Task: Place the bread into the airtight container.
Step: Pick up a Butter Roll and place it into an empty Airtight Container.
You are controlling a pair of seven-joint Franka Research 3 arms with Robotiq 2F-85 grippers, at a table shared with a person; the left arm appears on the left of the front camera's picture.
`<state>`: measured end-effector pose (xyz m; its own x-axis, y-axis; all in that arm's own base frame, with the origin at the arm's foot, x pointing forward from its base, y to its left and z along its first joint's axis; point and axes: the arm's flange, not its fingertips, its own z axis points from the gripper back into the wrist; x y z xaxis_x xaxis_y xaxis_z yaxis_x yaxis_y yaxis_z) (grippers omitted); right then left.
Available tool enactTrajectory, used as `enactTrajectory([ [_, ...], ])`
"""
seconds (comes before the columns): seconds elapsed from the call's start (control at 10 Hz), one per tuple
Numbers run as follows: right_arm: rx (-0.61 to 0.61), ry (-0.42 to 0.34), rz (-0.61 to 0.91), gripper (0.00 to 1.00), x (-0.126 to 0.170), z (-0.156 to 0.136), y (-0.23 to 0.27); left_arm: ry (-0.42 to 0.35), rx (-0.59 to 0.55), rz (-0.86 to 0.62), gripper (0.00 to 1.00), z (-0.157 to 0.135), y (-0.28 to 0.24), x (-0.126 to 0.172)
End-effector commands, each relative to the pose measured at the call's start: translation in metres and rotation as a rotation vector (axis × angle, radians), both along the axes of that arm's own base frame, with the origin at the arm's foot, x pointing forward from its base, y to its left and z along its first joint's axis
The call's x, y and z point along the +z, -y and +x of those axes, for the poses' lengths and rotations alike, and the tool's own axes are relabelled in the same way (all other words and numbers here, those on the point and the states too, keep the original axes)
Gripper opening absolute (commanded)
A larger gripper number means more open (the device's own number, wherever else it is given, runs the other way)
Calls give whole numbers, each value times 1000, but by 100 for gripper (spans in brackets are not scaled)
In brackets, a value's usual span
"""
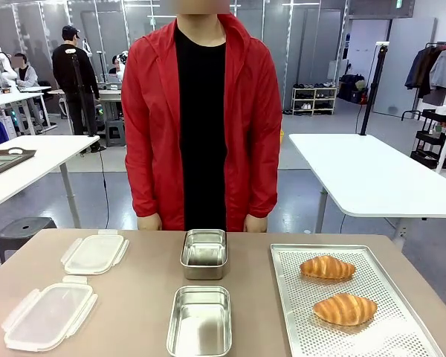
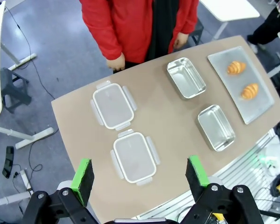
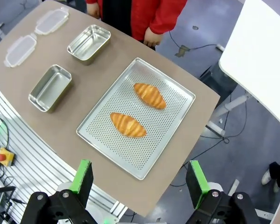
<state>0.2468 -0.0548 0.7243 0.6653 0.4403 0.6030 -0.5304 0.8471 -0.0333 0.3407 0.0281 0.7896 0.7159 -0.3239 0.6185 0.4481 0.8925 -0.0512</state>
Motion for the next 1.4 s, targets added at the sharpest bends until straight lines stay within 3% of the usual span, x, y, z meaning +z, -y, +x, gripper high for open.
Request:
enactTrajectory([
  [0.0, 5, 2, 0, 100, 2, -1, 0, 2, -4, -1, 100, -1, 1, 0],
  [0.1, 0, 0, 0, 100, 0, 0, 0, 2, -4, -1, 100, -1, 1, 0],
  [0.2, 140, 68, -89, 100, 0, 0, -17, 2, -4, -1, 100, -1, 1, 0],
  [0.3, 247, 87, -182, 100, -4, 6, -35, 2, -4, -1, 100, -1, 1, 0],
  [0.6, 397, 9, -375, 100, -27, 31, -94, 2, -4, -1, 100, -1, 1, 0],
  [1.0, 479, -158, -422, 100, -110, 65, -122, 2, -4, -1, 100, -1, 1, 0],
  [1.1, 496, -135, -494, 100, -129, 71, -123, 2, -4, -1, 100, -1, 1, 0],
  [1.2, 620, -126, -474, 100, -150, 77, -124, 2, -4, -1, 100, -1, 1, 0],
  [1.3, 646, -119, -528, 100, -172, 89, -124, 2, -4, -1, 100, -1, 1, 0],
])
